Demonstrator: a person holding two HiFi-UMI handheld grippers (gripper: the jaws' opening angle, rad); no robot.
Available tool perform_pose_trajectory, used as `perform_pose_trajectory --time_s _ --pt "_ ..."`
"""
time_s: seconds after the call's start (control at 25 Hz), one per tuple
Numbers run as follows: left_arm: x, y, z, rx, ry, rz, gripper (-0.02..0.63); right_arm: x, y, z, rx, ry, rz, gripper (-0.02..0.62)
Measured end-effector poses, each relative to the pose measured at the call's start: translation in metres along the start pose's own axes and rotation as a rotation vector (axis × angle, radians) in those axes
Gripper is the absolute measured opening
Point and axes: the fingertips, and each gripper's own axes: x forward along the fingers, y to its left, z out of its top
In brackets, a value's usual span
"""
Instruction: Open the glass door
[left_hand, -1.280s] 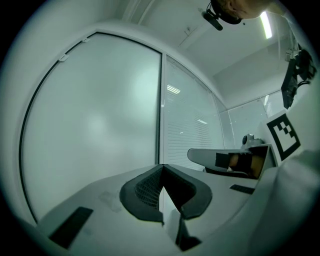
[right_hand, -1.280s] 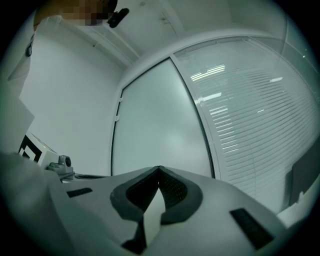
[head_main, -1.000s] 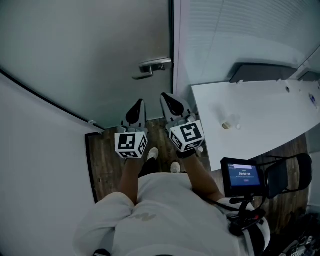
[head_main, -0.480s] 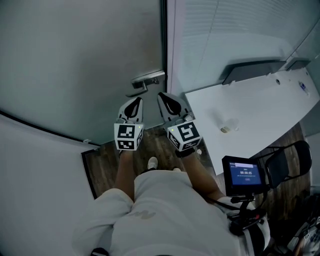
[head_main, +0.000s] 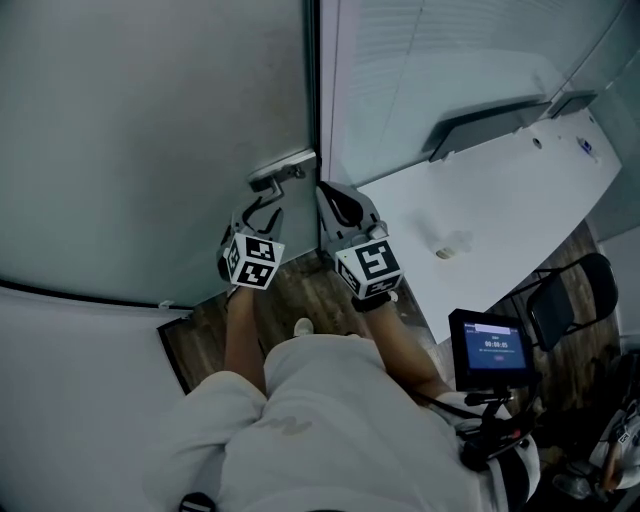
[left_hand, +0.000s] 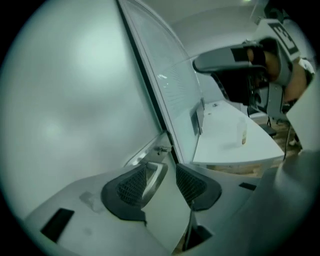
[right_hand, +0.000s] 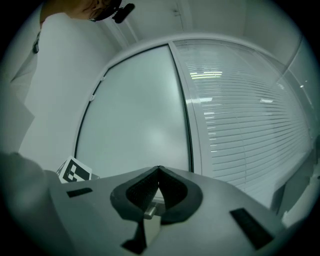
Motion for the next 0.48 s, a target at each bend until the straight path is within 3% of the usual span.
perform_pose_trajectory --time_s 0.32,0.48 --pt "0.025 0.002 -0.032 0.324 0.19 0.045 0.161 0.001 -0.008 -0.004 -0.001 0.028 -0.029 0.003" --pt "0.029 0.012 -0.039 0.404 0.234 0.092 0.151 0.002 -0.009 -0.007 -0.001 0.04 -0.033 0.003"
